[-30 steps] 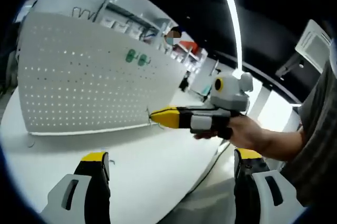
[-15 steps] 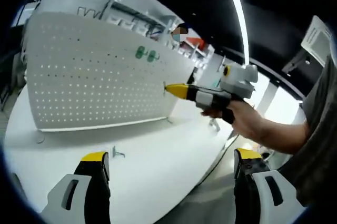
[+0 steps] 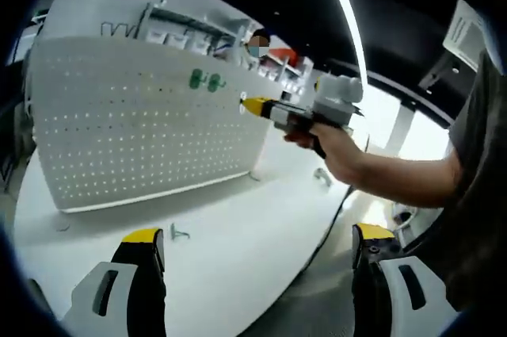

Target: Insert the hook assembly into the mounting plate slot until the hook locks in place.

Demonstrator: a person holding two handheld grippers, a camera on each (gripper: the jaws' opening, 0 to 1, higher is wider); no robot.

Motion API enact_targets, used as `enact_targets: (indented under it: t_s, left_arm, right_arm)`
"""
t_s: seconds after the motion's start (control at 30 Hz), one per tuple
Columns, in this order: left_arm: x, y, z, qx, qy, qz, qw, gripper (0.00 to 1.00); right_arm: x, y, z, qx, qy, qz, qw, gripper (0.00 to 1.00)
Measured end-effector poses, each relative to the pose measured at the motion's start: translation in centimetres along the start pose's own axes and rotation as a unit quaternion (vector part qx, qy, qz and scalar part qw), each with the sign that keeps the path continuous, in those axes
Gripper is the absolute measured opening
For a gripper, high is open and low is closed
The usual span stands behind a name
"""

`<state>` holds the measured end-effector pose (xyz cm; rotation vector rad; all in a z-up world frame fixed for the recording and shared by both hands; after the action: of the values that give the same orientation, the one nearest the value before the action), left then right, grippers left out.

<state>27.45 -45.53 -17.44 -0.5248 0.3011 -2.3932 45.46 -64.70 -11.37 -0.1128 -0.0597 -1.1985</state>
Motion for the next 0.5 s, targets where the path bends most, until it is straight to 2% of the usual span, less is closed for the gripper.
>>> enact_targets:
  t_s: [0.07, 0.13, 0.23, 0.5]
  left_arm:
    - [-0.5, -0.1, -0.3, -0.018, 0.007, 0.012, 0.9997, 1.00]
    - [-0.9, -0.2, -0.3, -0.019, 0.021, 0.023, 0.9993, 1.00]
    - [-1.1, -0.3, -0.1, -0.015, 0.015, 0.023, 0.9995, 1.00]
    - [-1.1, -0.1, -0.4, -0.022, 0.016, 0.021, 0.9994, 1.00]
  right_arm:
    - [0.7, 0.3, 0.7, 0.009, 0.002, -0.012, 0.9999, 0.00]
    - [1.5, 0.6, 1.6, 0.024, -0.010, -0.025, 0.9994, 0.00]
    - [2.7, 1.5, 2.4, 0.034, -0.008, -0.038, 0.9987, 0.00]
    - [4.7, 3.0, 2.4, 0.043, 0.000, -0.063, 0.9971, 0.00]
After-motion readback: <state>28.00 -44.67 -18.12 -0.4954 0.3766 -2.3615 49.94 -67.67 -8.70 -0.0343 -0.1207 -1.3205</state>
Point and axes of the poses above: the point that each gripper's makers call its tool centre point, and the gripper's own axes: y roughly forward along the fingers, x roughly to its right, z roughly out of its top, the point moved 4 cm from there along -y, roughly backward along the fingers, and after that the axes turned 3 degrees about y, right-handed, at the moved point
